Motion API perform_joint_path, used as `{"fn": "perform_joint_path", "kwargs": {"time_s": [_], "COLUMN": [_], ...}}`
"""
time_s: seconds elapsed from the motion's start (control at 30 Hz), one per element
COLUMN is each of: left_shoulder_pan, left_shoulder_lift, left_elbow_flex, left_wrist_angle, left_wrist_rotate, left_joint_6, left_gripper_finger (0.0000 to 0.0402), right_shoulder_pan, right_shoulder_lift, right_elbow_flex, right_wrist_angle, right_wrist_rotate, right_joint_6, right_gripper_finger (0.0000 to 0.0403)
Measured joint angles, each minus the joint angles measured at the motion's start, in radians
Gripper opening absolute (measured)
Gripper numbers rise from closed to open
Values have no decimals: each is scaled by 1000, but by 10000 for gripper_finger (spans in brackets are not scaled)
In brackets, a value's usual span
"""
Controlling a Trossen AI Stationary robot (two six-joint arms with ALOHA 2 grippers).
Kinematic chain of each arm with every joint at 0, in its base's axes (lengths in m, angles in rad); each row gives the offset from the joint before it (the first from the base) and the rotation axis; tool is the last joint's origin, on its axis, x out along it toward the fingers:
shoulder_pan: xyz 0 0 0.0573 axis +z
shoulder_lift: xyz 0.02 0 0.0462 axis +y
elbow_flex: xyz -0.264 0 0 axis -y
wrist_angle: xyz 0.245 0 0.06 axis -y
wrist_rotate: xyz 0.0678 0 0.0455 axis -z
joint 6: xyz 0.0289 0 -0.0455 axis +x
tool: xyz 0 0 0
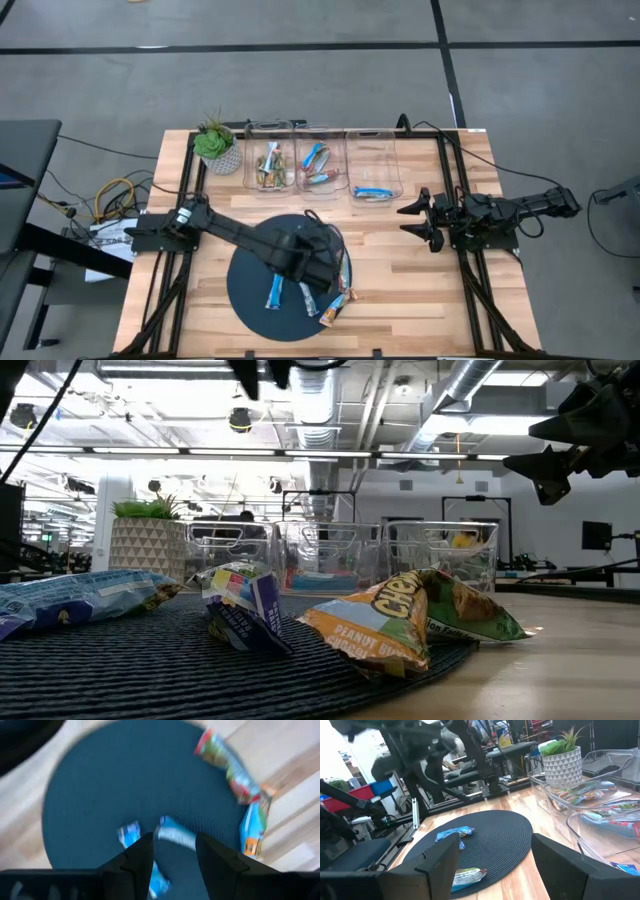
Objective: Pick and place Granola Bars by type
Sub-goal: Put the blue granola bar into the right transparent bin
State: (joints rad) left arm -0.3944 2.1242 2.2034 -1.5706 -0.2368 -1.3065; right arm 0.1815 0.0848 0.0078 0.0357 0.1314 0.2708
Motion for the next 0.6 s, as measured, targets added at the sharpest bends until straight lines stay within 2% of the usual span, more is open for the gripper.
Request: {"fn": "perform_joint_path", "kwargs": {"time_s": [0.37, 0.6], "left_shoulder_pan": [-51, -52], "left_shoulder_lift": [-13, -110], "left_elbow_flex": [-227, -476], "left_wrist_angle": [46, 286], "left_wrist_rotate": [114, 182], "left_joint_6": [-219, -285], "left_gripper_finger": [139, 139], "right_shoulder_pan": [0, 0], "right_shoulder_lift": [0, 0], "right_elbow_flex": [0, 0], "right_wrist_angle": [0, 0], "right_wrist_rotate": [0, 0], "right_joint_6": [0, 0], "right_gripper_finger": [244, 244]}}
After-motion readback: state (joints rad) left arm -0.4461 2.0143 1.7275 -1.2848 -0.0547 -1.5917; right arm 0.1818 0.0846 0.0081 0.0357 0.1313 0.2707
